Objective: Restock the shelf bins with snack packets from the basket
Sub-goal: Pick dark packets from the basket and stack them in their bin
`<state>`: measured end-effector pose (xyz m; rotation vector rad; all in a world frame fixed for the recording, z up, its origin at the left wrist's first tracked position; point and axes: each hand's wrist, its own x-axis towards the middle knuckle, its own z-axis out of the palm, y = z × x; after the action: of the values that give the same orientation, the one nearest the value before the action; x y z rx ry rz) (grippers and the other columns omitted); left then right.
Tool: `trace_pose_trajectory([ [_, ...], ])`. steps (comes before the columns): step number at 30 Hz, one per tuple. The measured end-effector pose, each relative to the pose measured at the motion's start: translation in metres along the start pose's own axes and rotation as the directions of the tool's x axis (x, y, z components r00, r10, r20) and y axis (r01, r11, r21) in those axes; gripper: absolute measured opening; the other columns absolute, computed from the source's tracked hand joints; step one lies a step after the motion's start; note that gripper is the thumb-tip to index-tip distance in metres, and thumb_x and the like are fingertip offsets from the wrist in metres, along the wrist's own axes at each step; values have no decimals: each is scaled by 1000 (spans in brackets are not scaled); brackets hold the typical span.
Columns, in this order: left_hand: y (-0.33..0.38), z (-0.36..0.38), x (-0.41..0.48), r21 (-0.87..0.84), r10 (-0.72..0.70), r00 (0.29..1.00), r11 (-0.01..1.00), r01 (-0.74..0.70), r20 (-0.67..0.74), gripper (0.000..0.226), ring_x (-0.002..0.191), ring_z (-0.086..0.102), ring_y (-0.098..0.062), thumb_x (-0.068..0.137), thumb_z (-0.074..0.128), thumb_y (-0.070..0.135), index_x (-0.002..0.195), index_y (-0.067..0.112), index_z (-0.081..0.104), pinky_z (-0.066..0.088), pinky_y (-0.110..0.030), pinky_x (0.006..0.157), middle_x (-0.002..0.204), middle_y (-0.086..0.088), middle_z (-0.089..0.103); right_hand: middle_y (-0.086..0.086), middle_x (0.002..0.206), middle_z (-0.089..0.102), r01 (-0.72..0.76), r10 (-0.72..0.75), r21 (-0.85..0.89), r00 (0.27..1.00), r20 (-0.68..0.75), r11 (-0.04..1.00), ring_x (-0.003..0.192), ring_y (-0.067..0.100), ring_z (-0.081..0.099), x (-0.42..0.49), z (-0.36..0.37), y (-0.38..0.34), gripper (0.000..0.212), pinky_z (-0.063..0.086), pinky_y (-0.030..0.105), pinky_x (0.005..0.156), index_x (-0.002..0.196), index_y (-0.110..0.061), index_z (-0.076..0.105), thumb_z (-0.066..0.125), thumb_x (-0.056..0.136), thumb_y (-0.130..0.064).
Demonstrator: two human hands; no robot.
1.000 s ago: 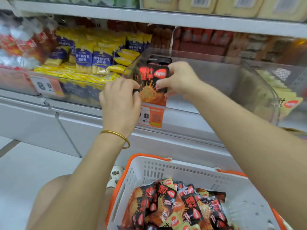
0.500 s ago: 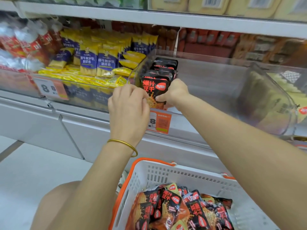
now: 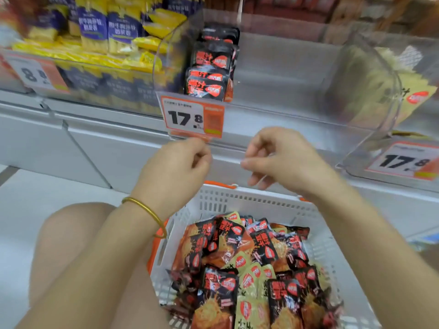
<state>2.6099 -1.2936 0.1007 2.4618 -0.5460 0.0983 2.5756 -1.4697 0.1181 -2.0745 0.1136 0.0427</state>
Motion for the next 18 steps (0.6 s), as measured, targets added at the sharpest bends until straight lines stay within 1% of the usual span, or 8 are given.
trace_pose_trajectory([
  [3, -3, 18, -3, 202, -46, 959, 979, -12, 278, 14, 86, 58, -26, 91, 50, 25, 82, 19, 59, 50, -38, 76, 82, 1, 62, 6, 70, 61, -318, 370, -232, 899, 235, 919, 53, 16, 61, 5, 44, 79, 17, 54, 29, 53, 75, -10, 53, 59, 90, -3],
  [5, -4, 26, 0, 252, -75, 938, 968, -13, 338, 17, 88, 59, -27, 93, 49, 26, 87, 16, 62, 51, -39, 78, 89, -3, 65, 9, 73, 63, -343, 457, -400, 857, 238, 850, 60, 20, 59, 13, 78, 129, 19, 51, 29, 56, 73, -8, 53, 59, 91, -11],
  [7, -5, 31, 1, 299, -106, 925, 954, -9, 365, 18, 92, 59, -27, 94, 48, 27, 92, 15, 62, 50, -38, 81, 94, -4, 65, 9, 73, 58, -352, 474, -505, 870, 133, 788, 76, 24, 56, 21, 109, 167, 25, 46, 29, 58, 69, -8, 50, 60, 90, -16],
  [9, -10, 35, 3, 326, -122, 917, 945, -8, 378, 16, 94, 59, -28, 94, 47, 25, 94, 15, 61, 50, -39, 83, 98, -5, 65, 11, 99, 59, -394, 488, -564, 872, 19, 726, 98, 30, 58, 26, 130, 190, 14, 48, 34, 71, 92, -7, 57, 60, 91, -20],
  [12, -14, 41, 6, 346, -134, 911, 938, -10, 389, 16, 97, 58, -29, 94, 47, 24, 96, 15, 60, 50, -40, 85, 102, -7, 65, 11, 136, 40, -382, 513, -684, 858, -13, 621, 127, 31, 40, 27, 144, 209, 48, 45, 39, 94, 128, -9, 47, 64, 88, -28],
  [15, -14, 47, 9, 361, -155, 899, 932, -4, 411, 16, 98, 57, -29, 95, 46, 23, 98, 15, 59, 50, -40, 85, 105, -7, 64, 9, 129, 45, -398, 529, -697, 848, -31, 597, 125, 28, 41, 24, 142, 218, 53, 45, 35, 93, 120, -10, 51, 73, 80, -37],
  [17, -14, 51, 12, 383, -167, 890, 924, -9, 423, 17, 100, 57, -29, 95, 46, 24, 101, 15, 59, 49, -39, 87, 108, -6, 63, 7, 95, 57, -387, 534, -676, 846, 10, 626, 96, 22, 57, 24, 130, 216, 35, 48, 31, 72, 83, -11, 55, 75, 78, -39],
  [18, -13, 53, 13, 392, -171, 887, 920, -13, 429, 17, 102, 57, -28, 95, 47, 25, 103, 16, 60, 48, -39, 88, 109, -6, 63, 4, 75, 52, -388, 524, -628, 851, 37, 675, 74, 17, 53, 23, 123, 213, 38, 43, 28, 59, 67, -12, 46, 75, 79, -35],
])
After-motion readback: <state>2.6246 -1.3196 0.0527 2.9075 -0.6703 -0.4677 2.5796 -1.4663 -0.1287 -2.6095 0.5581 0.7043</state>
